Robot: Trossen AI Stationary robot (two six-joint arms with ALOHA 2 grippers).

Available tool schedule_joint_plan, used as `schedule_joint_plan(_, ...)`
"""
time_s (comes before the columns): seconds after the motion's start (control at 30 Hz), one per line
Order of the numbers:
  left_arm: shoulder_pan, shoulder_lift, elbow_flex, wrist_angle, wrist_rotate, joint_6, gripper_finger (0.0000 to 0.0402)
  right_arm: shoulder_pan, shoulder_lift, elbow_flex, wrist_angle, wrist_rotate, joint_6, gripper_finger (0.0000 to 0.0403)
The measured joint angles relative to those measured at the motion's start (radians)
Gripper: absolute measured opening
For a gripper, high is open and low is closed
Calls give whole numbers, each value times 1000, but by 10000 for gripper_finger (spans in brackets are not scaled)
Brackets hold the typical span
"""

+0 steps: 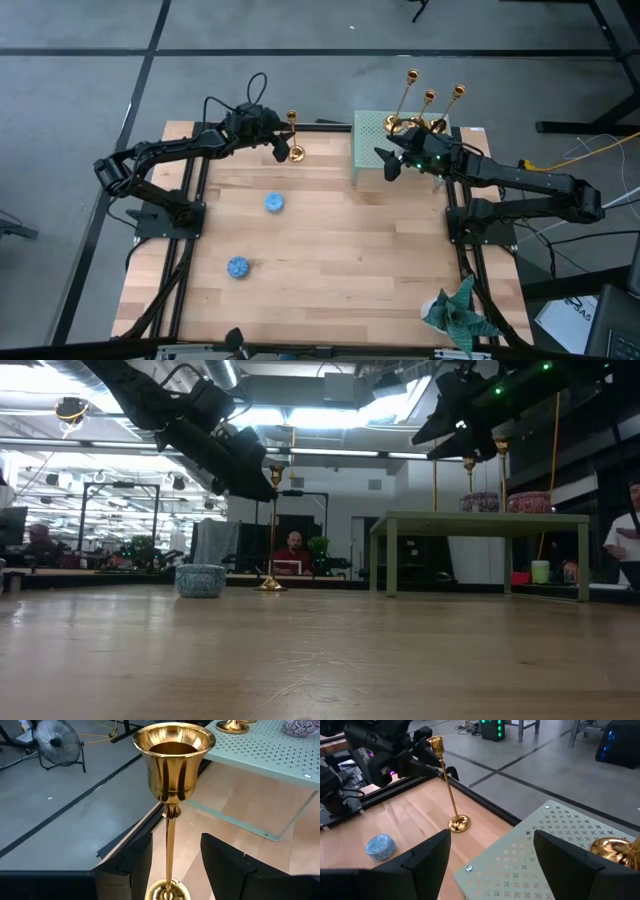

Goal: Pick & Place candle stick holders
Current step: Put the gold candle holder on the shelf

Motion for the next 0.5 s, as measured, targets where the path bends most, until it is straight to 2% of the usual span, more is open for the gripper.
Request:
schedule_joint_plan(0.17,-3,8,0,14,0,-25,159,0,0,0,0,0,0,287)
schedule_joint_plan(0.33,-21,70,0,92,-4,-21,149,0,0,0,1,3,0,287)
schedule_joint_plan(0.5,-27,104,18,98,-35,-34,136,0,0,0,7,3,24,287)
